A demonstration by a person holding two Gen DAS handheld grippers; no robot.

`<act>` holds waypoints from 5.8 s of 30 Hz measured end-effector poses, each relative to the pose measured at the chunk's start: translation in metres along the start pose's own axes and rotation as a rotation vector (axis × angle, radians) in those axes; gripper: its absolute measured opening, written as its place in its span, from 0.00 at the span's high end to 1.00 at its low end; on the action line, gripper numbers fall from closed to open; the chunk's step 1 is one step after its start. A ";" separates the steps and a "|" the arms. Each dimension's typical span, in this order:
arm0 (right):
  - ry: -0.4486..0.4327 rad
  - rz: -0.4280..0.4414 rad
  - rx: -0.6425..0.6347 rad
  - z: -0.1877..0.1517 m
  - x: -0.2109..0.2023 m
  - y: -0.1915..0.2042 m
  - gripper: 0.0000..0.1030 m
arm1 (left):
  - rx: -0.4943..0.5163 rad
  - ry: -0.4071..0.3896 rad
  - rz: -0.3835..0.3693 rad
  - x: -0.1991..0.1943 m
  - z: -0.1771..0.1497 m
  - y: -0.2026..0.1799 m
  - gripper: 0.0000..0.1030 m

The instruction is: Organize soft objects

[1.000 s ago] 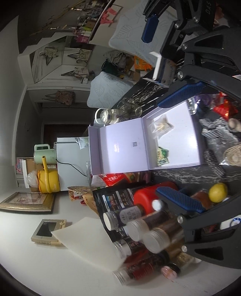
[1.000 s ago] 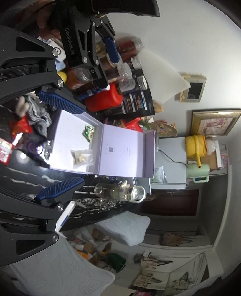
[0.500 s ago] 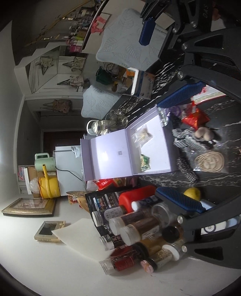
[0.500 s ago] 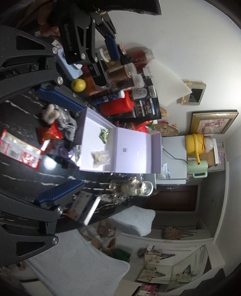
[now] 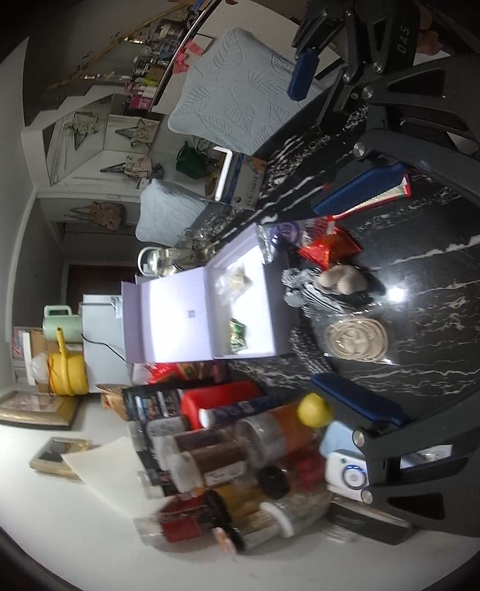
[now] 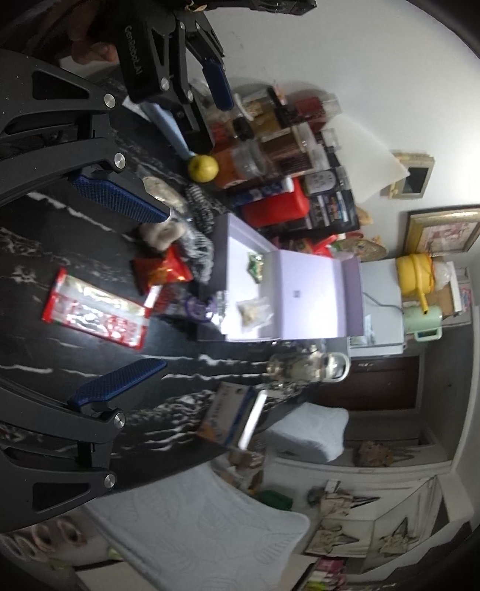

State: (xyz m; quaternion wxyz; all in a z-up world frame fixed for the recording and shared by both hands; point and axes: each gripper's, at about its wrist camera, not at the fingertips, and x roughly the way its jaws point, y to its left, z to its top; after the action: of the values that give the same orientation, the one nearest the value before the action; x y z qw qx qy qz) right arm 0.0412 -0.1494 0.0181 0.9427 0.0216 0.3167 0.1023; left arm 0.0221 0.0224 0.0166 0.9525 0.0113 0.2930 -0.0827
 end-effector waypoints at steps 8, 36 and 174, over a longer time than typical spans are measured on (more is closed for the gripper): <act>0.088 -0.015 0.028 -0.031 0.031 0.000 0.26 | -0.047 0.047 0.018 0.017 -0.028 0.014 0.15; 0.276 -0.133 0.056 -0.071 0.124 -0.020 0.21 | -0.057 0.265 0.033 0.134 -0.059 0.045 0.15; -0.127 0.161 -0.088 0.213 0.170 -0.039 0.56 | -0.017 -0.121 -0.043 0.202 0.187 0.042 0.49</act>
State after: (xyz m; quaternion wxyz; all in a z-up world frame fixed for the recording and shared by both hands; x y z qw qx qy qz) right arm 0.3086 -0.1477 0.0839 0.9496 0.0123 0.2487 0.1901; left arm 0.2978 0.0198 0.0575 0.9665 -0.0082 0.2356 -0.1014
